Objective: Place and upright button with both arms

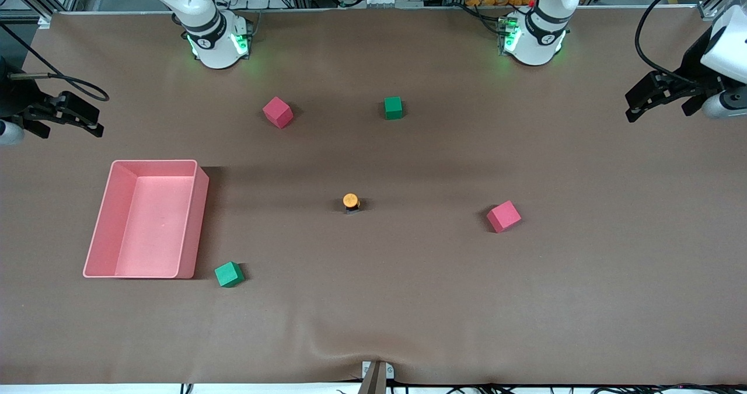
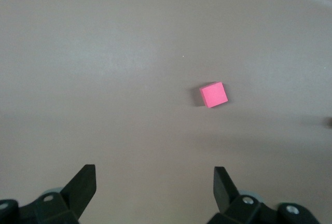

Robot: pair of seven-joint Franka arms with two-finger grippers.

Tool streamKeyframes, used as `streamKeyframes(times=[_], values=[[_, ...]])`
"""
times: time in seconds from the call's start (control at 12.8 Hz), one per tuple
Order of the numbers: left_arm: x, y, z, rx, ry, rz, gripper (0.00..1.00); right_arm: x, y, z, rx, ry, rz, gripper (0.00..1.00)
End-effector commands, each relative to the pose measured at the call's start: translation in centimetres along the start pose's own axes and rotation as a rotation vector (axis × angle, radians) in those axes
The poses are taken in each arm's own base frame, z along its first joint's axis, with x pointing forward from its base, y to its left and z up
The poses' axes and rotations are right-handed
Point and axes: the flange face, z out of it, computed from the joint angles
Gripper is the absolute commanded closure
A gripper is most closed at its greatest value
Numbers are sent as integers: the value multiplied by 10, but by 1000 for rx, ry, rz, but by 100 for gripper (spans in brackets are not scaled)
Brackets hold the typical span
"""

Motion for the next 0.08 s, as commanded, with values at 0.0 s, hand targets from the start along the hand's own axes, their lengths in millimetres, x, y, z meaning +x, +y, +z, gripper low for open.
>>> streamKeyframes(times=[0.0], values=[[1, -5, -4, -12, -21, 11, 0, -3, 3, -7, 9, 8, 17, 0]])
